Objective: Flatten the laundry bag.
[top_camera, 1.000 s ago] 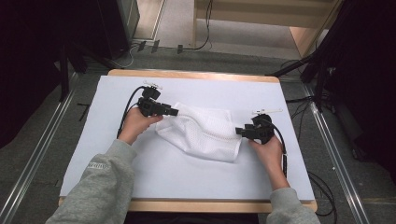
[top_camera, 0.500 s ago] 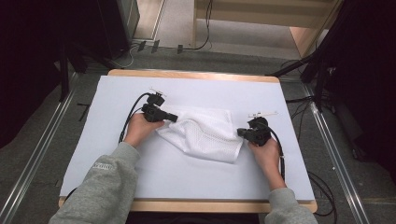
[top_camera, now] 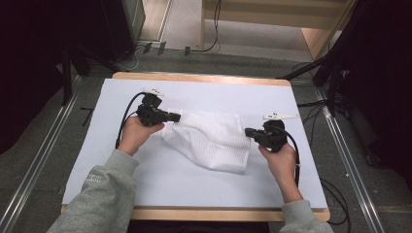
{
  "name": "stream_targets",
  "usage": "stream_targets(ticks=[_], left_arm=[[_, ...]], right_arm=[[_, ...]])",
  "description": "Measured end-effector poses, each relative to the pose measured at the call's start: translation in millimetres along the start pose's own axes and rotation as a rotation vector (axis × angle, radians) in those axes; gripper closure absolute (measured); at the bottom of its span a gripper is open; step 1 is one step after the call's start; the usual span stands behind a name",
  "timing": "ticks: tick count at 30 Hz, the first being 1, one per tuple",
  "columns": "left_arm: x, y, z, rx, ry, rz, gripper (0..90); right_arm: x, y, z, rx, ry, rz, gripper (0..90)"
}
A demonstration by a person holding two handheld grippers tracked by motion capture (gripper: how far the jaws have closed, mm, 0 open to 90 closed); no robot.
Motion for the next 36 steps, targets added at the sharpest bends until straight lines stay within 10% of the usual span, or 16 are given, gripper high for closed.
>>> stream_targets(ticks=[14,36], left_arm=[[-53.2,48.1,-30.6,0.005,-0.007,-0.048,89.5],[-63.0,111.0,-43.3,-0.024,-0.022,0.049,75.9]], right_arm=[[-38.8,20.1,40.7,-0.051,-0.112,-0.037,89.7],[-33.2,48.8,82.9,-0.115,-0.213,0.047,81.3]])
Point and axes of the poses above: each handheld gripper's, and its own axes: x roughly forward along the jaws, y roughly out of its underside, z roughly to its left, the point moved 6 cm from there along x, roughly forward along the jaws, and after that the axes turned 2 degrees about -x, right-handed, at the moved point
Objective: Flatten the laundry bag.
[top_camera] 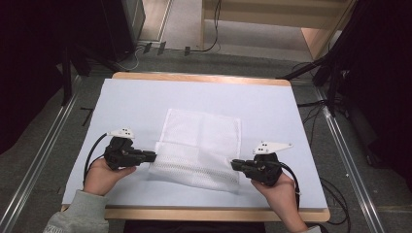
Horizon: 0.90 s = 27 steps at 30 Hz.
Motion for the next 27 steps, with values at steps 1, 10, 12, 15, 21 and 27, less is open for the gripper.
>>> stream_targets(ticks=[1,10,12,15,21,27], left_arm=[[-1.4,0.0,0.1,-0.002,0.003,-0.006,75.9],[-9.5,-20.2,15.2,-0.022,-0.040,-0.035,64.1],[-9.2,-30.0,20.0,-0.037,-0.036,-0.047,64.3],[-3.2,-41.2,26.8,-0.028,-0.052,-0.039,65.4],[20.1,-55.3,48.4,-0.058,-0.079,-0.013,64.6],[41.5,-52.8,67.3,-0.080,-0.124,0.015,62.8]], right_arm=[[0.0,0.0,0.0,0.000,0.000,0.000,81.3],[-9.0,-12.8,-18.8,0.012,0.052,-0.063,72.0],[-8.9,-17.0,-25.3,0.011,0.070,-0.072,72.0],[-4.8,-21.0,-37.0,0.027,0.092,-0.068,72.0],[15.3,-22.7,-61.9,0.049,0.134,-0.037,67.9],[36.8,-18.2,-88.9,0.092,0.185,0.011,66.3]])
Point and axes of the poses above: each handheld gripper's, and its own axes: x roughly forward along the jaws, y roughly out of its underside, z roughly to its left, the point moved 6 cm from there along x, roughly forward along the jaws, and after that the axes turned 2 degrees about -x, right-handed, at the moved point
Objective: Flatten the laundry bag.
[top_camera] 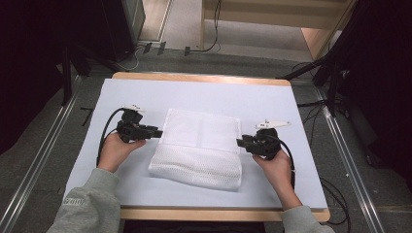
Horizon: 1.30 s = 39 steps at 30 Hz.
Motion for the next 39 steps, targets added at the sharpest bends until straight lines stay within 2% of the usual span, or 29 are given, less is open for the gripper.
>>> stream_targets(ticks=[3,10,13,16,19,22,24,26,27,31,32,33,35,39], left_arm=[[8.6,5.0,6.5,-0.028,0.008,0.011,62.3],[24.6,9.5,12.4,-0.008,-0.034,0.052,61.7],[27.1,8.3,12.0,-0.022,-0.024,0.034,62.4],[29.5,7.9,8.6,-0.011,-0.025,0.031,63.6],[32.2,7.6,4.0,0.001,-0.033,0.042,65.2],[34.6,7.5,1.1,0.022,-0.059,0.043,70.9],[36.9,7.7,-1.3,0.020,-0.052,0.046,77.8],[38.1,7.7,-2.9,0.040,-0.068,0.049,82.7],[38.6,8.0,-3.2,0.043,-0.062,0.054,85.9],[37.7,7.8,-2.7,0.016,-0.030,0.070,90.0],[36.4,7.1,-1.8,0.009,-0.025,0.071,90.0],[34.7,5.5,-1.0,-0.003,-0.018,0.055,90.0],[28.8,1.6,3.6,-0.027,-0.009,0.026,90.0],[24.8,-9.3,13.8,-0.047,-0.007,0.003,90.0]], right_arm=[[9.4,3.6,-8.4,0.010,0.032,0.027,64.0],[21.9,12.1,-16.4,0.021,0.060,0.070,63.0],[26.6,14.7,-15.4,0.028,0.060,0.090,63.1],[31.8,14.3,-12.4,0.004,0.058,0.088,63.4],[35.9,12.1,-7.6,0.007,0.045,0.088,66.4],[39.4,10.2,-5.1,-0.008,0.059,0.089,71.4],[39.9,9.9,-5.2,-0.008,0.072,0.097,76.6],[40.4,9.5,-5.9,0.000,0.076,0.099,81.1],[40.5,9.4,-6.3,0.005,0.075,0.104,83.6],[41.1,7.7,-5.6,0.009,0.070,0.127,89.8],[41.4,5.1,-5.7,-0.006,0.070,0.137,90.0],[41.4,5.1,-5.7,-0.006,0.070,0.137,90.0],[41.3,-4.1,-9.9,-0.011,0.071,0.112,89.9],[45.3,-17.8,-16.9,-0.003,0.059,0.082,89.9]])
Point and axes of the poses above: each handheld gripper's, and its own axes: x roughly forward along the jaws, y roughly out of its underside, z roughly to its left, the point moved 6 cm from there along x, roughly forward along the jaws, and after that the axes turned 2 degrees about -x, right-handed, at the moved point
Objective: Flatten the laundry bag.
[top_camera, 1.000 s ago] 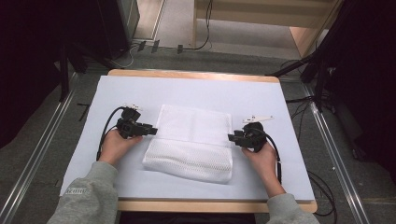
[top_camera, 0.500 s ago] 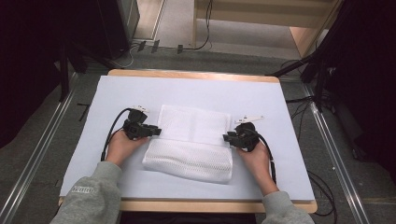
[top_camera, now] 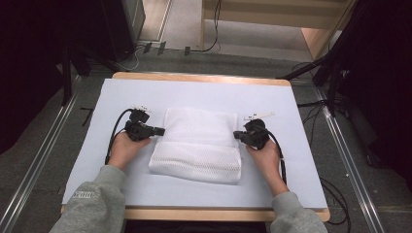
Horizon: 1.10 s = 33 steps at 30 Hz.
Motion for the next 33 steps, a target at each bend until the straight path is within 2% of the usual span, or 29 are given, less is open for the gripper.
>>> stream_targets(ticks=[4,10,13,15,19,22,24,27,33], left_arm=[[4.7,-14.2,9.1,-0.020,0.000,-0.009,90.0],[12.4,-25.9,21.3,-0.056,-0.006,-0.025,90.0],[13.3,-29.6,24.7,-0.049,-0.023,-0.033,90.0],[15.1,-29.4,27.3,-0.062,-0.025,-0.032,90.0],[16.8,-27.3,28.0,-0.056,-0.023,-0.019,87.2],[8.3,-29.2,24.6,-0.053,-0.001,-0.032,78.4],[0.2,-29.4,21.2,-0.044,0.003,-0.029,69.9],[-13.0,-28.4,13.3,-0.012,0.010,-0.050,64.3],[-26.4,-17.2,-2.6,0.008,0.024,-0.050,59.1]], right_arm=[[12.3,-23.6,-10.5,-0.006,0.010,-0.015,89.9],[20.7,-40.1,-24.0,0.011,0.008,-0.034,89.9],[28.3,-45.5,-30.9,0.024,0.008,-0.034,89.9],[34.3,-47.0,-34.6,0.027,0.009,-0.026,89.6],[41.9,-44.9,-35.1,0.033,0.015,-0.007,86.2],[34.8,-47.0,-35.2,0.035,0.016,-0.022,79.4],[25.2,-49.5,-33.1,0.041,-0.002,-0.043,77.1],[10.8,-50.7,-26.0,0.027,-0.018,-0.067,75.1],[-10.8,-46.0,-5.2,-0.024,-0.044,-0.093,71.4]])
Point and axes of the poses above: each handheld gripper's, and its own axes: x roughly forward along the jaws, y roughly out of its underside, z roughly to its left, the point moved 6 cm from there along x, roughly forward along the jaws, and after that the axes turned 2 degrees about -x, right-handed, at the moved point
